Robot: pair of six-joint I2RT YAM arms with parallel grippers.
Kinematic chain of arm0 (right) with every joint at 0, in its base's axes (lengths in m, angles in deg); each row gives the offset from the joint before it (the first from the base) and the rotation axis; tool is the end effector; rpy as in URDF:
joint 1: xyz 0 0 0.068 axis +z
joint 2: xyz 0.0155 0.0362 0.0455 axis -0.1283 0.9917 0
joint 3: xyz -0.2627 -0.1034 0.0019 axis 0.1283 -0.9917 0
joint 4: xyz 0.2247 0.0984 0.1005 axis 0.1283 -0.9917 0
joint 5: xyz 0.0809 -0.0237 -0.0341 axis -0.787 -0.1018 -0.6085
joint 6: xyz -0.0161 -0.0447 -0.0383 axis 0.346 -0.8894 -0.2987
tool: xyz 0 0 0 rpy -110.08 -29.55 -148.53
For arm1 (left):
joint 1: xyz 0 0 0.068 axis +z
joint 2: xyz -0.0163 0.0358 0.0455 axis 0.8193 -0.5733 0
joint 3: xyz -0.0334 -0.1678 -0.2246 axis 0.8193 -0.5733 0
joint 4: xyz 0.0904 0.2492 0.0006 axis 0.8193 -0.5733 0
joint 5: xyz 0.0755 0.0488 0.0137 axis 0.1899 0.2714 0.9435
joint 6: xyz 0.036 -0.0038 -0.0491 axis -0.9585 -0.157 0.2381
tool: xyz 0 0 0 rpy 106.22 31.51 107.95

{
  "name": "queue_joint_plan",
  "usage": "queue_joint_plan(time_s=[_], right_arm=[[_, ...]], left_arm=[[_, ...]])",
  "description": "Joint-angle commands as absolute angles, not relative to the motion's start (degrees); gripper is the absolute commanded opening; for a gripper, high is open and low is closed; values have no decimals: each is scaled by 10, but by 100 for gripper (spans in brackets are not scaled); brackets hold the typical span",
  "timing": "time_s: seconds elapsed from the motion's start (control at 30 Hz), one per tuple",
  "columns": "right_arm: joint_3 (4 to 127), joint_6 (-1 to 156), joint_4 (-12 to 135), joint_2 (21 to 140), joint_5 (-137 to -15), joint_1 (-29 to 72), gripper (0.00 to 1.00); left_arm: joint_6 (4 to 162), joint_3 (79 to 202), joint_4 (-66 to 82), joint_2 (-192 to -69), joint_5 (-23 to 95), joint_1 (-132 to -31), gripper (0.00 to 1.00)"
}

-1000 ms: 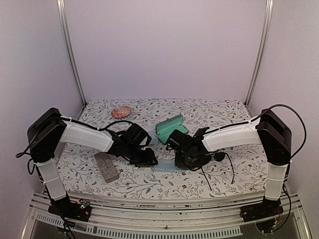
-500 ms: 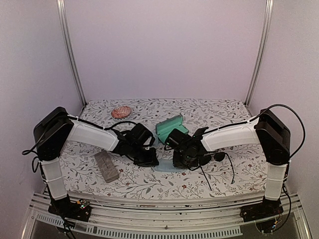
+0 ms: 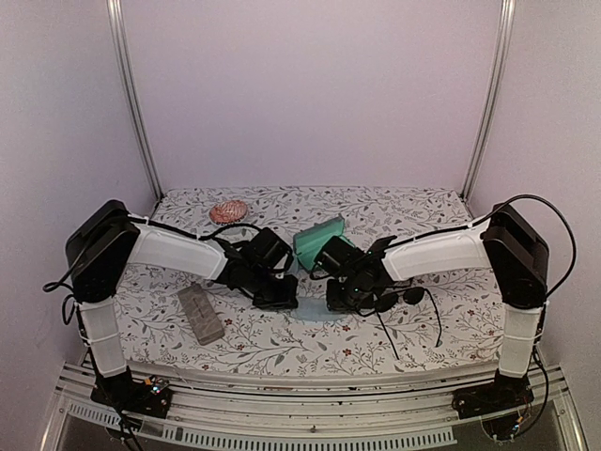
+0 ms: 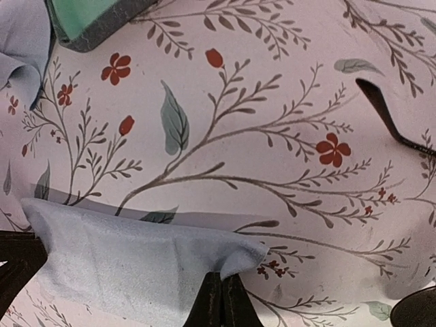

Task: Organize the sunglasses
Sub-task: Pick up the glasses cleaning cloth from the center of the board, then place the glasses cleaning cloth in the sunglasses case.

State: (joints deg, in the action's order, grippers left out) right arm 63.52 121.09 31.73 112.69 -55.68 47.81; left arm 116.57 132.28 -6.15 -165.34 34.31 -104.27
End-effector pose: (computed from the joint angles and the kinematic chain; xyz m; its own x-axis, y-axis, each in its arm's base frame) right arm 0.2352 0.3212 0.1415 -0.9283 -0.0164 -0.3715 -0.0724 0.9879 0.1372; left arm 0.2498 -0.3017 0.1298 -0.9637 0.0433 -0.2634 0.1681 0.8650 -0.4728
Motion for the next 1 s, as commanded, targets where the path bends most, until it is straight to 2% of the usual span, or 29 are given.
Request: queue_joint_plan(time_s=[0.0,0.3,0.97], right_arm=[[644,1147,349,1083,-557,459,2],[695,1022,392,1080,-547,398,2],[828,869,459,1222,-562,305,2]], left_arm=[[1157,1358,-71,-1620,356,-1035,0],[1167,1427,-59,-1638,369,-1010,0],[1181,1609,-71,-1808,384,-957,0]])
